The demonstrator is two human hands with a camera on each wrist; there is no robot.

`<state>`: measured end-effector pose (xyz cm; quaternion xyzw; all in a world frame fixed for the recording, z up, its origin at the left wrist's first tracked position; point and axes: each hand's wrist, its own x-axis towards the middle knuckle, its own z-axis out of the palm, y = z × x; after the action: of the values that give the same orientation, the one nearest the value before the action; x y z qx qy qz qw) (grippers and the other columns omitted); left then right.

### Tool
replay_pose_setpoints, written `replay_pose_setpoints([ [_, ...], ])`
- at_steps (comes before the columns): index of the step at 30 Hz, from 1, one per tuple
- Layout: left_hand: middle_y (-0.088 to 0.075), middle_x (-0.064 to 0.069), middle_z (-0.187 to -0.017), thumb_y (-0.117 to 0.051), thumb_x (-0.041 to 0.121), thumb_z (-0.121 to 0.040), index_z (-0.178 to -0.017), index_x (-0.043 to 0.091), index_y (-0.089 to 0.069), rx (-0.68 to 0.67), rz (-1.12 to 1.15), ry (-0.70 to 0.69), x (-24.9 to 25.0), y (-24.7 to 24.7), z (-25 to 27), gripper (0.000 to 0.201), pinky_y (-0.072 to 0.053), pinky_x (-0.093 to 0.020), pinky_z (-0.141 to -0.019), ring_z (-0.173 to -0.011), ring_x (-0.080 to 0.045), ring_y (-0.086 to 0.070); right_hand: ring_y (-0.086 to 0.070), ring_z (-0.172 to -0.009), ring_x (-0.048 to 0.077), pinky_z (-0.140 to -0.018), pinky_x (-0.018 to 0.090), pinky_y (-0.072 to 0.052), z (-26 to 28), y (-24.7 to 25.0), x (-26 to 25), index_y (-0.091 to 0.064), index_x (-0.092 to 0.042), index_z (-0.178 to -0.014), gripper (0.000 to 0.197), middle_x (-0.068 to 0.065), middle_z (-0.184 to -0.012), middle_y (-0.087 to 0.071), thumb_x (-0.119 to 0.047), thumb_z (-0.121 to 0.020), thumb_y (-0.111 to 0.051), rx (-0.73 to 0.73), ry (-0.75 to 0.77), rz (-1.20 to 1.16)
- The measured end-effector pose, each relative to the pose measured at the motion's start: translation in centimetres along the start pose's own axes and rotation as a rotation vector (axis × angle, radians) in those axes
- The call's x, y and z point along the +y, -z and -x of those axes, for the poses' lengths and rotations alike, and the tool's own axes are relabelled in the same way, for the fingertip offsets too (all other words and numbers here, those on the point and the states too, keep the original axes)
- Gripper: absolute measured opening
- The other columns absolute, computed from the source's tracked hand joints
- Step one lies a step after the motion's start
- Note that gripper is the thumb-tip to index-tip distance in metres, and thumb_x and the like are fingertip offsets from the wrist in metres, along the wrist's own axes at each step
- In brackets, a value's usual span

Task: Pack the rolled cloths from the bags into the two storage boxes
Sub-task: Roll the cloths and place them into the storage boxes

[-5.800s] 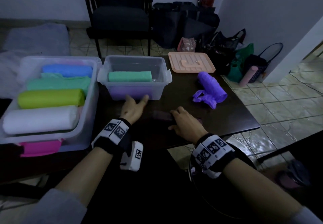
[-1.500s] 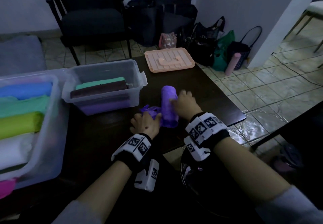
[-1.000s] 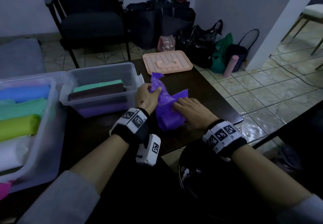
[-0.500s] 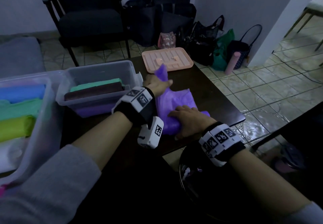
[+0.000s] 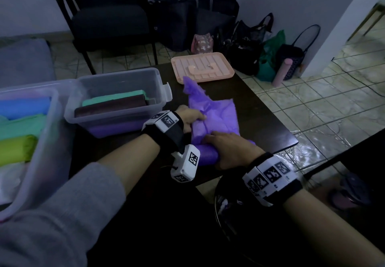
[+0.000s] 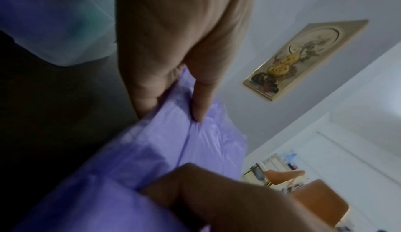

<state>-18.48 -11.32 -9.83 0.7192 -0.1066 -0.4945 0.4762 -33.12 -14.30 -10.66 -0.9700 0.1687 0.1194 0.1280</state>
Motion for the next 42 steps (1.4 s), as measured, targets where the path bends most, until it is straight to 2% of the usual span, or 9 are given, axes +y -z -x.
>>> replay_pose_setpoints([
  [3, -0.066, -0.016, -0.099, -0.072, 0.002, -0.077, -0.112, -0.004, -0.057, 0.066, 0.081, -0.037, 1.2, -0.1, 0.5, 0.038, -0.054, -0.046, -0.079, -0.083, -0.026, -0.066, -0.056, -0.111, 0.024, -0.095, 0.037, -0.044, 0.0, 0.2, -0.1, -0.05, -0.027, -0.123, 0.06, 0.0, -0.118, -0.059, -0.033, -0.067, -0.069, 0.016, 0.014, -0.004],
  [7, -0.062, -0.008, -0.063, -0.059, 0.003, -0.09, -0.074, 0.005, -0.055, 0.097, 0.144, -0.148, 3.5, 0.4, 1.1, 0.016, -0.051, -0.025, -0.046, -0.043, -0.012, -0.059, -0.056, -0.112, 0.025, -0.096, 0.037, -0.045, -0.1, 0.0, -0.3, -0.05, -0.026, -0.126, 0.062, 0.002, -0.12, -0.057, -0.03, -0.066, -0.068, -0.026, 0.022, -0.043],
  [9, -0.063, -0.01, -0.08, -0.054, -0.003, -0.09, -0.086, 0.002, -0.059, 0.122, 0.161, -0.224, 4.4, 1.0, 0.8, 0.008, -0.054, -0.027, -0.058, -0.06, -0.015, -0.065, -0.054, -0.113, 0.025, -0.097, 0.037, -0.044, -0.2, -0.2, -0.2, -0.048, -0.028, -0.129, 0.066, 0.002, -0.121, -0.055, -0.031, -0.066, -0.069, -0.031, 0.008, -0.054],
  [12, -0.061, -0.018, -0.12, -0.062, 0.006, -0.084, -0.119, -0.003, -0.055, 0.214, 0.08, -0.245, 5.3, 1.5, 0.4, 0.037, -0.051, -0.039, -0.092, -0.106, -0.029, -0.062, -0.052, -0.117, 0.023, -0.1, 0.037, -0.042, -0.3, -0.2, 0.0, -0.047, -0.028, -0.131, 0.069, 0.001, -0.126, -0.053, -0.032, -0.066, -0.07, -0.031, 0.008, -0.075],
  [18, -0.048, -0.014, -0.133, -0.068, 0.017, -0.082, -0.13, 0.0, -0.044, 0.465, -0.557, -0.429, 4.9, 0.3, 1.1, 0.056, -0.044, -0.035, -0.1, -0.12, -0.028, -0.05, -0.049, -0.115, 0.026, -0.098, 0.039, -0.041, -0.4, -0.4, -0.1, -0.047, -0.024, -0.13, 0.062, 0.004, -0.121, -0.053, -0.028, -0.071, -0.068, -0.048, 0.005, -0.063],
  [21, -0.046, -0.009, -0.138, -0.057, 0.013, -0.089, -0.129, 0.01, -0.049, 0.248, -0.917, -0.636, 2.6, 0.2, 0.7, 0.042, -0.035, -0.028, -0.104, -0.127, -0.023, -0.044, -0.049, -0.113, 0.026, -0.097, 0.04, -0.041, -0.3, -0.4, -0.1, -0.045, -0.023, -0.131, 0.063, 0.005, -0.119, -0.052, -0.029, -0.073, -0.067, -0.055, 0.01, -0.048],
  [25, -0.034, -0.008, -0.15, -0.054, 0.036, -0.092, -0.144, 0.016, -0.035, -0.144, -1.272, -0.406, 0.0, 1.3, -0.8, 0.059, -0.025, -0.026, -0.11, -0.136, -0.022, -0.034, -0.048, -0.117, 0.026, -0.1, 0.042, -0.04, -0.4, -0.5, 0.0, -0.043, -0.023, -0.132, 0.065, 0.005, -0.125, -0.051, -0.028, -0.073, -0.068, -0.073, 0.024, -0.07],
  [30, 0.002, -0.01, -0.158, -0.041, 0.042, -0.097, -0.151, 0.015, -0.007, -0.221, -1.429, -0.39, -1.9, 2.0, -1.1, 0.069, -0.003, -0.026, -0.115, -0.146, -0.021, 0.0, -0.048, -0.119, 0.024, -0.1, 0.038, -0.04, -0.4, -0.2, -0.5, -0.044, -0.022, -0.132, 0.067, 0.004, -0.133, -0.049, -0.026, -0.07, -0.072, -0.084, 0.089, -0.131],
  [42, 0.001, -0.008, -0.158, -0.048, 0.038, -0.095, -0.15, 0.019, -0.009, -0.253, -1.416, -0.409, -2.0, 2.8, -1.1, 0.07, -0.006, -0.029, -0.116, -0.146, -0.022, -0.003, -0.053, -0.108, 0.021, -0.087, 0.028, -0.039, -1.2, -0.9, -1.0, -0.043, -0.018, -0.122, 0.066, 0.004, -0.12, -0.055, -0.02, -0.068, -0.081, -0.097, 0.036, -0.296],
])
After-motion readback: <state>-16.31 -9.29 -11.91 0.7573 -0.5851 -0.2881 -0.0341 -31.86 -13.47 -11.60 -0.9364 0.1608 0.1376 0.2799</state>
